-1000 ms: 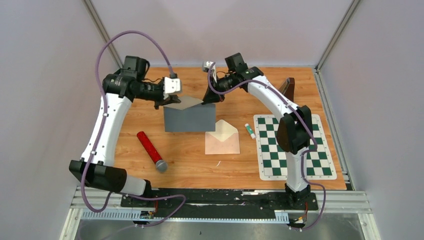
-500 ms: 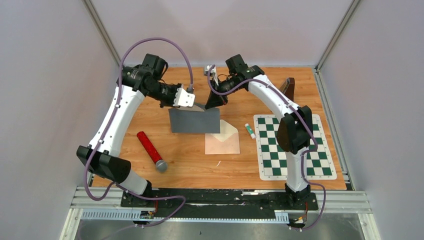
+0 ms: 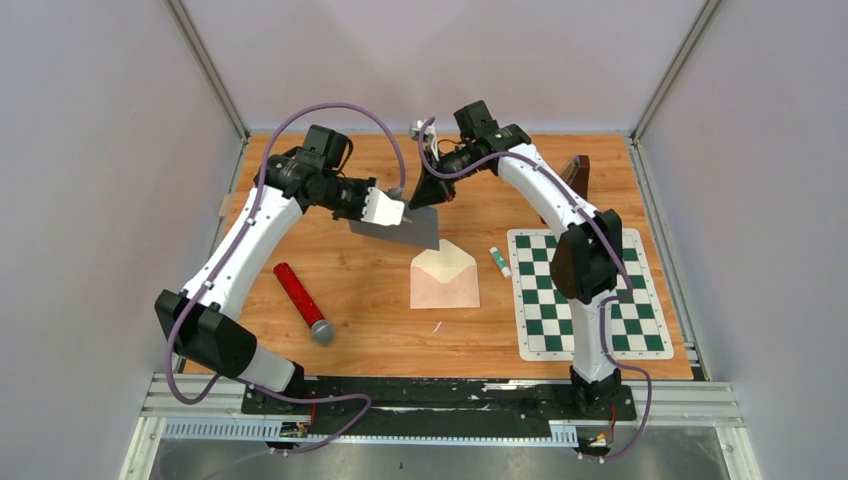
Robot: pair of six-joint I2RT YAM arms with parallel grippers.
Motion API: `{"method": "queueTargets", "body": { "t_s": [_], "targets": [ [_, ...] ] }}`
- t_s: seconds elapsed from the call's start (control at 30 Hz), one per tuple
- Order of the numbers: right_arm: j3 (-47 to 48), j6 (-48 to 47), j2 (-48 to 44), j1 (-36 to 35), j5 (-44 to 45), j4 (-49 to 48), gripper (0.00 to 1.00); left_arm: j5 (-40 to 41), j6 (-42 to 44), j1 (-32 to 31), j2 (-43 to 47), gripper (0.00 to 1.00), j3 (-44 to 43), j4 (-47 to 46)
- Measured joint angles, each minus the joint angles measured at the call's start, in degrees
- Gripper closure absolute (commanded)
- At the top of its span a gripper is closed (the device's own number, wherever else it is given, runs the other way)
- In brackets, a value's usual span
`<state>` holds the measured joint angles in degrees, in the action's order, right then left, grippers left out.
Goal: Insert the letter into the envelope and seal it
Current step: Place the letter in the envelope.
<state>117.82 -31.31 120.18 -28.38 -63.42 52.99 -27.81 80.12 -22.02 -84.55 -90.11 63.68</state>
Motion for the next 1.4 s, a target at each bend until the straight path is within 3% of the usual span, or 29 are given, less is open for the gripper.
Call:
{"method": "queueTargets", "body": {
  "t_s": [0.43, 0.93, 1.4],
  "targets": [
    [0.7, 1.0, 1.4, 0.2, -1.5, 0.1, 1.00, 7.6, -4.7, -5.0, 0.0, 1.00, 3.1, -11.2],
    [0.8, 1.4, 1.4, 0.7, -2.1, 0.0, 1.00, 15.0, -0.3, -6.8, 0.0, 1.00, 5.6, -13.0],
    [0.9, 2.8, 1.4, 1.4, -2.6, 1.0, 1.00, 21.4, -2.7, -10.7, -2.3, 1.00, 6.4, -17.9]
  ]
}}
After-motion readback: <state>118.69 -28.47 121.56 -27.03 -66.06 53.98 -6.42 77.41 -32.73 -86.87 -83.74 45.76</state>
